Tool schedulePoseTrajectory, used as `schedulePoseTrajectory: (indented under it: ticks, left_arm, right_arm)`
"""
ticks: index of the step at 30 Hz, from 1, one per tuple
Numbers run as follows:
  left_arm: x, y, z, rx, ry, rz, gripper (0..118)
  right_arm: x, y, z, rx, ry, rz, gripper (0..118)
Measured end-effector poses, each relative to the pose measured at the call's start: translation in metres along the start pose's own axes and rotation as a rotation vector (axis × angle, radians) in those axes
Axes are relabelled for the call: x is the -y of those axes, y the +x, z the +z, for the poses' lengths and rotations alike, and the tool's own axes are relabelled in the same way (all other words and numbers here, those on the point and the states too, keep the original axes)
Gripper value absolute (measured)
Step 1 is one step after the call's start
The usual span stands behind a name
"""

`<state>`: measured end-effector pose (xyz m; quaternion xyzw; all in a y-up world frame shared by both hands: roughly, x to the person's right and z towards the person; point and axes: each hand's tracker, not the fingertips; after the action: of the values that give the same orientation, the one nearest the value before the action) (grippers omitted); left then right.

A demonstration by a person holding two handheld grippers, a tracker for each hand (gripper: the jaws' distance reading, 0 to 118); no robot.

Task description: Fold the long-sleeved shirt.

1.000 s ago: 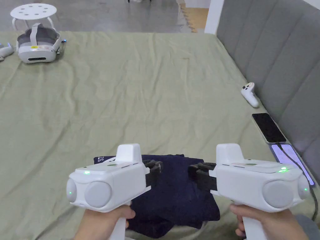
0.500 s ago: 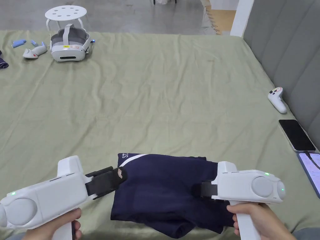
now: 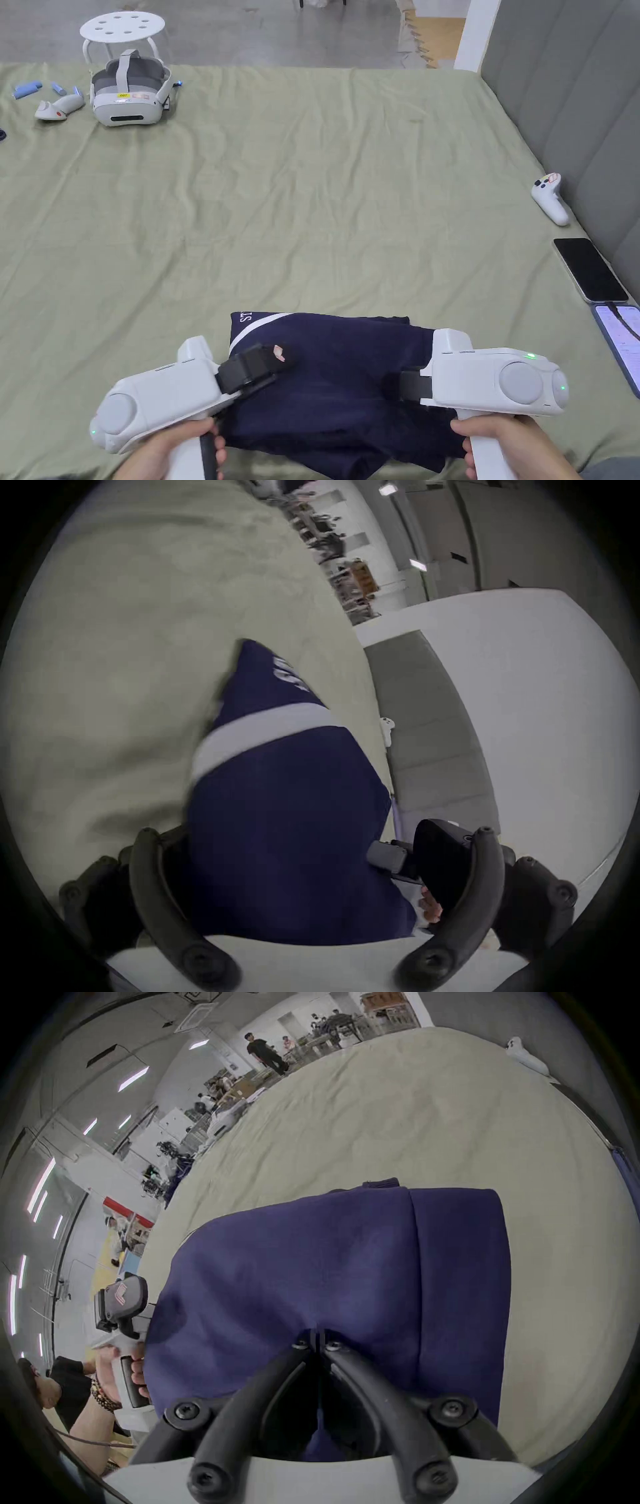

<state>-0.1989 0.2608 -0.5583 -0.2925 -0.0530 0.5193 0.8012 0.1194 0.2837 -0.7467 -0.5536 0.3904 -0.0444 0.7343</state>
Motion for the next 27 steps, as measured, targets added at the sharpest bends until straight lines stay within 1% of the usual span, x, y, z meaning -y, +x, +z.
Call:
schedulePoseTrajectory:
  ticks: [1, 2, 3, 4, 5, 6, 9, 11, 12, 14, 16, 18, 21, 23, 25, 27]
  left_arm:
    - [0.002, 0.009, -0.007, -0.087, 0.003, -0.026, 105]
    - [-0.003, 0.018, -0.005, -0.134, -0.002, -0.054, 99]
    - [-0.003, 0.021, -0.005, -0.177, -0.009, -0.094, 65]
    - [0.0, 0.023, -0.007, -0.214, -0.036, -0.163, 32]
    - [0.003, 0.025, -0.007, -0.192, -0.057, -0.191, 30]
    - [-0.001, 0.031, -0.003, -0.2, -0.031, -0.188, 29]
    - [-0.002, 0.037, 0.0, -0.206, -0.037, -0.198, 28]
    - [-0.004, 0.041, 0.003, -0.21, -0.036, -0.207, 28]
    - [-0.006, 0.042, 0.006, -0.209, -0.036, -0.205, 28]
    - [-0.012, 0.045, 0.014, -0.181, -0.024, -0.191, 27]
    - [-0.016, 0.045, 0.022, -0.168, -0.029, -0.196, 27]
    - [-0.022, 0.045, 0.029, -0.192, -0.038, -0.243, 27]
    - [-0.04, 0.034, 0.055, -0.186, -0.034, -0.24, 27]
    - [-0.057, 0.028, 0.078, -0.194, -0.022, -0.245, 27]
    - [-0.079, 0.018, 0.106, -0.224, -0.017, -0.274, 27]
    - [-0.103, 0.006, 0.135, -0.244, -0.018, -0.274, 27]
  right_arm:
    - [0.0, -0.002, 0.002, 0.004, 0.001, 0.003, 1]
    - [0.001, -0.003, 0.002, 0.006, 0.002, 0.003, 1]
    - [0.001, -0.003, 0.002, 0.008, 0.003, 0.003, 1]
    - [0.002, -0.003, 0.002, 0.008, 0.006, 0.002, 1]
    - [0.001, -0.003, 0.001, 0.0, 0.005, -0.002, 1]
    - [0.002, -0.004, 0.0, 0.01, 0.004, -0.002, 1]
    - [0.001, -0.008, 0.003, 0.017, 0.005, 0.004, 1]
    - [-0.003, -0.021, 0.009, 0.062, 0.005, 0.015, 1]
    - [-0.005, -0.031, 0.014, 0.098, 0.036, 0.061, 1]
    - [-0.01, -0.057, 0.025, 0.149, 0.145, 0.204, 1]
    - [-0.018, -0.083, 0.03, 0.188, 0.18, 0.287, 2]
    - [-0.027, -0.113, 0.031, 0.188, 0.222, 0.365, 2]
    - [-0.036, -0.152, 0.023, 0.169, 0.293, 0.439, 2]
    - [-0.041, -0.186, 0.01, 0.16, 0.341, 0.51, 2]
    - [-0.046, -0.216, -0.008, 0.142, 0.382, 0.56, 2]
    - [-0.051, -0.248, -0.03, 0.122, 0.414, 0.593, 2]
